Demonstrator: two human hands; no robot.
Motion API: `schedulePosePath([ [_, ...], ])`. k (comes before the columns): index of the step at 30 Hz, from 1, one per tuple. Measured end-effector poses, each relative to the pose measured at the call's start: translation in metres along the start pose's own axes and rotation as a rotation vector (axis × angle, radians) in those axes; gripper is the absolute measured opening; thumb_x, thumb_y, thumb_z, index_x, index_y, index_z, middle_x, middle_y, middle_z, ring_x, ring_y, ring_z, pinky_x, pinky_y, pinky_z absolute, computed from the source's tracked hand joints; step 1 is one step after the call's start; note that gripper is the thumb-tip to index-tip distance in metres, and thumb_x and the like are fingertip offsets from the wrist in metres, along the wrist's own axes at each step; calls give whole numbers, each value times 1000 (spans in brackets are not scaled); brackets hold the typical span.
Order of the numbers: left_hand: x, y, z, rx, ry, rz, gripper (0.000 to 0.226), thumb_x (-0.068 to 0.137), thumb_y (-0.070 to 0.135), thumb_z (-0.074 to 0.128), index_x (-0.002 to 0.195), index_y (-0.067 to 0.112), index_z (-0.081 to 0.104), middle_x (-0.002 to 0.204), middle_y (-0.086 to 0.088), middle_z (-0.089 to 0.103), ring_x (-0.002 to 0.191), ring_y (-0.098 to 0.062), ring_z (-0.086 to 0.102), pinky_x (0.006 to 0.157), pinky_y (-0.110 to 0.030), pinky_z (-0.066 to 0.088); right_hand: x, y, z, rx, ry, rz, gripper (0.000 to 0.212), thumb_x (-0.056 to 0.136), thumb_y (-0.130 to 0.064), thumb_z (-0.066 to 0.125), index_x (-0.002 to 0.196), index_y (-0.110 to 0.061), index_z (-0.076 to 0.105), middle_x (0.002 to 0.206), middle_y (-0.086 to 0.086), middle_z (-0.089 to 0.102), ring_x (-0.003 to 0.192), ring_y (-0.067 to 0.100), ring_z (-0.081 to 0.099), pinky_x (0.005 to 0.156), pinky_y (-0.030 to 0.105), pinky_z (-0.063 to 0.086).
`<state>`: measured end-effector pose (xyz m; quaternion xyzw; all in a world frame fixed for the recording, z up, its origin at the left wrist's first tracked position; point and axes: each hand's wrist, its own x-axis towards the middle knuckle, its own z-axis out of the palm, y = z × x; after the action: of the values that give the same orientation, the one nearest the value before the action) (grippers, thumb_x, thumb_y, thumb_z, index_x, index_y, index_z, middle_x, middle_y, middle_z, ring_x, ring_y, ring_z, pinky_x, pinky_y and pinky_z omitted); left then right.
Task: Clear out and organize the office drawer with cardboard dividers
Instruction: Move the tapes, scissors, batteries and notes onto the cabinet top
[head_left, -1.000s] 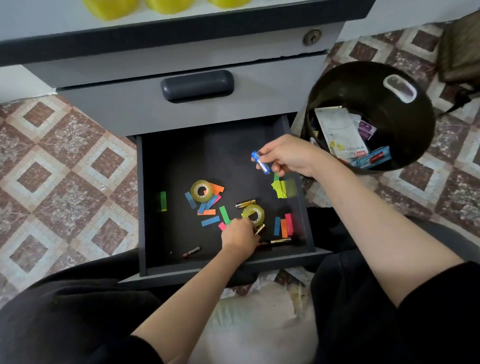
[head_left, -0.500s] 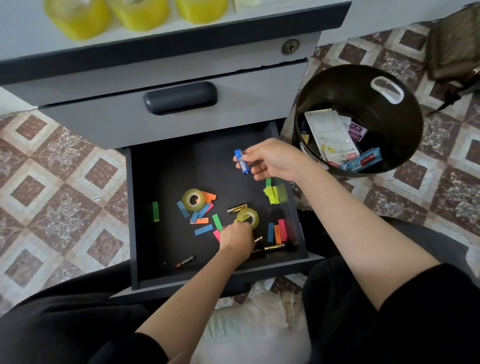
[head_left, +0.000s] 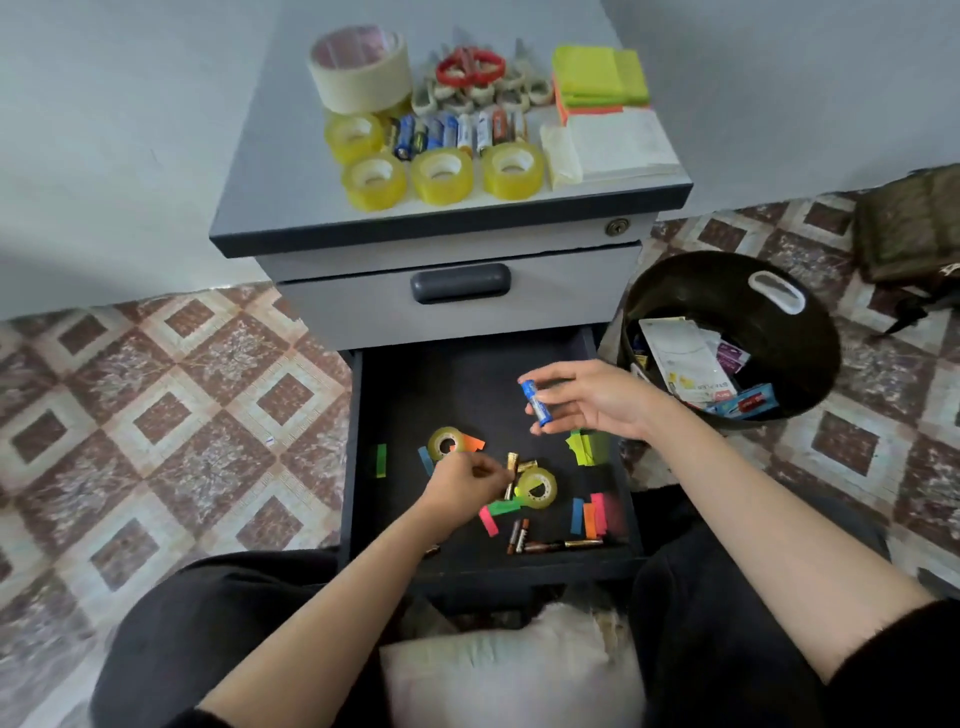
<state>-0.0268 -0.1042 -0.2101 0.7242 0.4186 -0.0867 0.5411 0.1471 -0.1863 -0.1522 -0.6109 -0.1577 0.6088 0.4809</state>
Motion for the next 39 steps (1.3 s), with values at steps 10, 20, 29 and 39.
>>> schedulePosePath([
  [10, -53, 55, -43, -465, 10, 134, 14, 88, 10, 62, 102, 7, 61, 75, -3, 61, 57, -4, 58, 59, -17, 51, -64, -40, 11, -38, 33, -165, 26, 88, 7, 54, 109, -6, 62, 87, 16, 64, 71, 27, 71, 59, 24, 57],
  [20, -76, 124, -85, -350, 83, 313, 13, 85, 8, 66, 98, 11, 62, 79, -2, 64, 66, -7, 61, 68, -19, 53, -93, -73, -3, -60, 266, -289, 21, 86, 7, 59, 101, -8, 62, 84, 23, 64, 62, 27, 68, 54, 28, 57],
  [29, -43, 216, -129, -169, 339, 347, 13, 80, 6, 70, 90, 9, 62, 69, -5, 64, 52, -10, 60, 63, -24, 55, -85, -115, -11, 20, 385, -403, 24, 84, 9, 61, 105, -2, 61, 81, 20, 61, 59, 25, 64, 52, 27, 57],
  [39, 37, 302, -135, 280, 496, 389, 11, 75, 9, 67, 86, 10, 67, 88, -8, 66, 81, -23, 65, 80, -32, 56, -78, -122, -33, 18, 384, -458, 21, 85, 9, 60, 99, -6, 62, 82, 17, 57, 65, 27, 63, 52, 24, 57],
])
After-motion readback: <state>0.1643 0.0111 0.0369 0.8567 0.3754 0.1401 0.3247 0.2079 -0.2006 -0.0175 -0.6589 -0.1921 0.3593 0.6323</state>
